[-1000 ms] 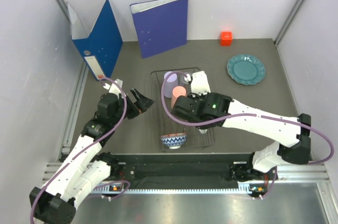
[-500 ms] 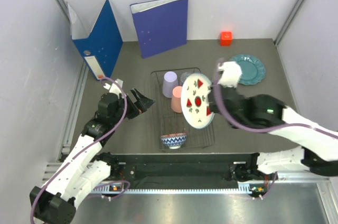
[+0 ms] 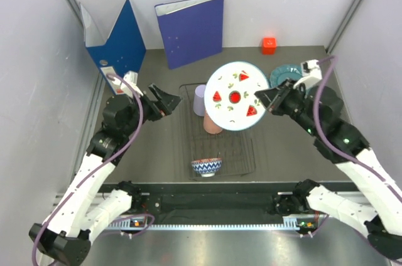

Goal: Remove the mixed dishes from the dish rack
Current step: Pick up the plate from the dish rack.

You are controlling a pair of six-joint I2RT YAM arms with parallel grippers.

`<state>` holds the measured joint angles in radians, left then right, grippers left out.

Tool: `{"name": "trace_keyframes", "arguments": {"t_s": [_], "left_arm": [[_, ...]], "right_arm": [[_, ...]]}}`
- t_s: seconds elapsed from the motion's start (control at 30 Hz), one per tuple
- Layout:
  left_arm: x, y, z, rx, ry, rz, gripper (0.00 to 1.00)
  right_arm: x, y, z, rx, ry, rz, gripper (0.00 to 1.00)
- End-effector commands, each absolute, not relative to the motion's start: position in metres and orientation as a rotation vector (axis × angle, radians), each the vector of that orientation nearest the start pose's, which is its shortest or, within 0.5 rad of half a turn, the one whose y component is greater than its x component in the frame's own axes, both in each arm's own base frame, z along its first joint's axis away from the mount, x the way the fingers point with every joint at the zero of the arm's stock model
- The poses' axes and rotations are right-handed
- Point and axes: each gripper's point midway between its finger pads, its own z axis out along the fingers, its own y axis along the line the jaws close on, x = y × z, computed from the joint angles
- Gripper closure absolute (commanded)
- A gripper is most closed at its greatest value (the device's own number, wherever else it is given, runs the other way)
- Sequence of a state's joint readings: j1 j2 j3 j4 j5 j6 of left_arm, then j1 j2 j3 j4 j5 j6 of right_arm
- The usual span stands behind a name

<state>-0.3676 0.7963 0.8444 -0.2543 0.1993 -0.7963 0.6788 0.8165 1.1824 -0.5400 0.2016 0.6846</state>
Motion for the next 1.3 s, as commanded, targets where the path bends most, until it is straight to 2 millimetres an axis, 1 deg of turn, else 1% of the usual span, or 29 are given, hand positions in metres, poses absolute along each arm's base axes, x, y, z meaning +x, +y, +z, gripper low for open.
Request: {"name": "trace_keyframes", "arguments": {"t_s": [0.0, 0.03, 0.07, 0.1, 0.13, 0.17, 0.2, 0.27, 0.3, 0.37, 0.4, 0.5, 0.57, 0.67, 0.7, 0.8, 0.83, 0.9, 0.93, 1.0, 1.07, 1.13, 1.2, 1.23, 1.27], "left_arm": [[0.262, -0.187, 0.354, -0.079, 1.724, -1.094, 0.01], [0.261, -0.191, 0.357, -0.054, 1.714, -1.118, 0.01], [0.263, -0.196, 0.363, -0.022, 1.681, -1.150, 0.01], [0.263, -0.200, 0.364, -0.005, 1.674, -1.169, 0.01], [0.260, -0.204, 0.367, 0.017, 1.666, -1.202, 0.01], [0.263, -0.207, 0.368, 0.028, 1.650, -1.216, 0.01], [0.264, -0.208, 0.368, 0.033, 1.646, -1.223, 0.01], [0.265, -0.212, 0.365, 0.046, 1.652, -1.243, 0.01], [0.265, -0.214, 0.369, 0.062, 1.632, -1.252, 0.01], [0.267, -0.217, 0.366, 0.072, 1.638, -1.264, 0.01], [0.268, -0.217, 0.366, 0.072, 1.635, -1.266, 0.01], [0.269, -0.222, 0.365, 0.089, 1.634, -1.290, 0.01], [0.270, -0.224, 0.366, 0.097, 1.630, -1.301, 0.04], [0.271, -0.226, 0.366, 0.109, 1.625, -1.312, 0.12], [0.270, -0.227, 0.366, 0.115, 1.626, -1.321, 0.17], [0.270, -0.230, 0.365, 0.122, 1.629, -1.341, 0.29], [0.270, -0.231, 0.364, 0.124, 1.634, -1.348, 0.36], [0.270, -0.233, 0.362, 0.125, 1.641, -1.360, 0.47], [0.270, -0.233, 0.361, 0.126, 1.644, -1.359, 0.58], [0.269, -0.233, 0.360, 0.131, 1.643, -1.357, 0.67], [0.269, -0.233, 0.358, 0.133, 1.650, -1.354, 0.80], [0.269, -0.233, 0.356, 0.136, 1.656, -1.356, 0.88], [0.268, -0.233, 0.356, 0.139, 1.657, -1.358, 0.93], [0.269, -0.234, 0.354, 0.141, 1.664, -1.361, 0.98], [0.269, -0.235, 0.350, 0.148, 1.679, -1.356, 1.00]], "right_arm": [[0.221, 0.216, 0.451, 0.006, 1.466, 1.333, 1.00], [0.216, 0.221, 0.451, -0.046, 1.452, 1.400, 1.00], [0.221, 0.217, 0.454, -0.014, 1.434, 1.444, 1.00], [0.225, 0.219, 0.453, -0.030, 1.395, 1.482, 1.00], [0.222, 0.221, 0.453, -0.057, 1.384, 1.523, 1.00], [0.226, 0.220, 0.452, -0.034, 1.384, 1.551, 1.00], [0.229, 0.222, 0.450, -0.042, 1.374, 1.563, 1.00], [0.231, 0.226, 0.447, -0.058, 1.386, 1.590, 1.00], [0.233, 0.228, 0.447, -0.070, 1.367, 1.602, 1.00], [0.234, 0.231, 0.444, -0.082, 1.370, 1.622, 1.00], [0.239, 0.234, 0.441, -0.079, 1.386, 1.620, 1.00], [0.246, 0.238, 0.432, -0.085, 1.407, 1.625, 1.00], [0.249, 0.241, 0.428, -0.090, 1.418, 1.626, 1.00], [0.253, 0.246, 0.421, -0.095, 1.441, 1.633, 1.00], [0.256, 0.248, 0.419, -0.098, 1.451, 1.637, 1.00], [0.256, 0.256, 0.411, -0.121, 1.482, 1.649, 1.00], [0.257, 0.257, 0.409, -0.117, 1.488, 1.646, 1.00], [0.258, 0.258, 0.405, -0.120, 1.497, 1.643, 1.00], [0.257, 0.259, 0.404, -0.125, 1.497, 1.640, 1.00], [0.256, 0.259, 0.403, -0.127, 1.505, 1.632, 1.00], [0.257, 0.258, 0.401, -0.127, 1.509, 1.622, 1.00], [0.257, 0.260, 0.400, -0.128, 1.515, 1.622, 1.00], [0.259, 0.260, 0.397, -0.118, 1.525, 1.613, 1.00], [0.259, 0.261, 0.393, -0.124, 1.541, 1.598, 1.00], [0.260, 0.260, 0.396, -0.119, 1.540, 1.580, 1.00]]}}
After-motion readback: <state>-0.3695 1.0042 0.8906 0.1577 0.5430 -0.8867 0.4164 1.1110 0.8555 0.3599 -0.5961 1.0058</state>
